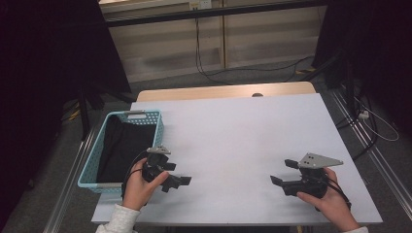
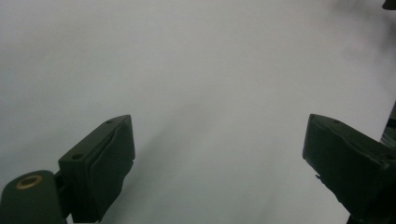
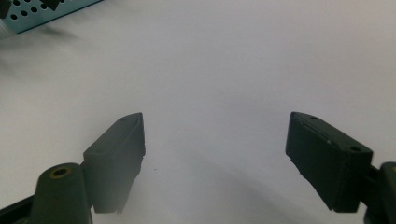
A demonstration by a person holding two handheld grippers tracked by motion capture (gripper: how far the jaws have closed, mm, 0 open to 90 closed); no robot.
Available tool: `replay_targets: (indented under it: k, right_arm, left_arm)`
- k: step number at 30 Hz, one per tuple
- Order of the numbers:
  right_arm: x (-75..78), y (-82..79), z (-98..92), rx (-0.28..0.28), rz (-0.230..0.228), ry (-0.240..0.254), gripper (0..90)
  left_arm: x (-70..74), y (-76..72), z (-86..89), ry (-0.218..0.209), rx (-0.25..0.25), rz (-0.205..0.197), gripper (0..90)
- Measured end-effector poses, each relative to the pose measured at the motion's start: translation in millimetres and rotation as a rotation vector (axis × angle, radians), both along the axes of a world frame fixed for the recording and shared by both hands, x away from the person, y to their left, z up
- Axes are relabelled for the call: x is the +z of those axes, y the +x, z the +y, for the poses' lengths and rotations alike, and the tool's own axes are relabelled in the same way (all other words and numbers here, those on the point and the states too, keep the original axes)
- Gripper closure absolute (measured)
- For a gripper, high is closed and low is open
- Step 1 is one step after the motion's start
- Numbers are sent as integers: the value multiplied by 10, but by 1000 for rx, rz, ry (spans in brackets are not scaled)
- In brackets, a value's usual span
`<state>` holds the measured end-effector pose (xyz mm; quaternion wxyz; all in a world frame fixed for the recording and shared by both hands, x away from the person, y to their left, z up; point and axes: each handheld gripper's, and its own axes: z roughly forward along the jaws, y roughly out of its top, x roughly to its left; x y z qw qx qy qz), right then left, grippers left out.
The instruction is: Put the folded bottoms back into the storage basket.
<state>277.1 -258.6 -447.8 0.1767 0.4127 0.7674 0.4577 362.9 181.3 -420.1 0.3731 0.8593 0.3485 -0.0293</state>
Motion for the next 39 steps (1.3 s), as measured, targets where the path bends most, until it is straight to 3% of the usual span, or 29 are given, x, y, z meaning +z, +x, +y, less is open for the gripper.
replay_targets:
  k: [15, 25, 39]
  right_arm:
    - [-18, -7, -17, -2, 2, -10, 193]
    - [-34, -34, -34, 2, 9, -14, 191]
    - [-59, -67, -102, -4, 13, -23, 189]
  left_arm:
    - [-54, -37, 25, -32, -23, -4, 77]
    - [-138, -53, 5, -11, -38, -2, 74]
    - [-154, -62, 1, -15, -34, -23, 74]
